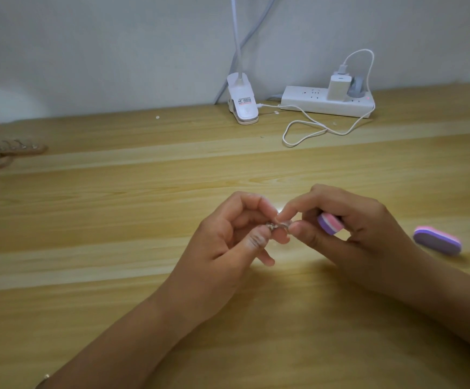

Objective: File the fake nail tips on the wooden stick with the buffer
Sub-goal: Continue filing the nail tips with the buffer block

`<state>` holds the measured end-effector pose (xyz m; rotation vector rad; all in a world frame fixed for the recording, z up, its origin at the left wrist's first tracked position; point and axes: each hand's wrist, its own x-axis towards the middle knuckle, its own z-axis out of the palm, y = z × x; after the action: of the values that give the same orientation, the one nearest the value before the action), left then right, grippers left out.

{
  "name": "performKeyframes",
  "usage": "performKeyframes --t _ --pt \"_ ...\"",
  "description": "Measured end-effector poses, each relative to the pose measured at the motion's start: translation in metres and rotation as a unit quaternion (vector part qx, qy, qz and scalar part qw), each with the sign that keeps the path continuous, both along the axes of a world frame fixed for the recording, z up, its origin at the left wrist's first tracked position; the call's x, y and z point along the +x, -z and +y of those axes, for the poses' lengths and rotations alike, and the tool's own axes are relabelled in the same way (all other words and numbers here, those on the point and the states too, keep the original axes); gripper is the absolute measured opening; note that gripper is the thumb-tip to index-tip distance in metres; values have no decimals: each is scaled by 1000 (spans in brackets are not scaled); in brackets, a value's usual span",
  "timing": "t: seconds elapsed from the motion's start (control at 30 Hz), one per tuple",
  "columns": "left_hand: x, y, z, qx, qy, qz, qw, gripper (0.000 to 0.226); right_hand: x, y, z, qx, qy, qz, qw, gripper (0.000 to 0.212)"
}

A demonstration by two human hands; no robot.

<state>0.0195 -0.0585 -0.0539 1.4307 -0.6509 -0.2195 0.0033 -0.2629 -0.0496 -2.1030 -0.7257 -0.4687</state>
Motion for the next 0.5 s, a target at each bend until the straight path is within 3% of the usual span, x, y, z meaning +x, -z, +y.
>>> performKeyframes --t 0.3,0.5 --pt "1 0 1 13 -7 -15 1000 20 0 0 -3 -23 -32 48 998 10" --pt "0 -2 0 -15 -10 10 1000 22 1 1 -3 -27 6 -26 999 16"
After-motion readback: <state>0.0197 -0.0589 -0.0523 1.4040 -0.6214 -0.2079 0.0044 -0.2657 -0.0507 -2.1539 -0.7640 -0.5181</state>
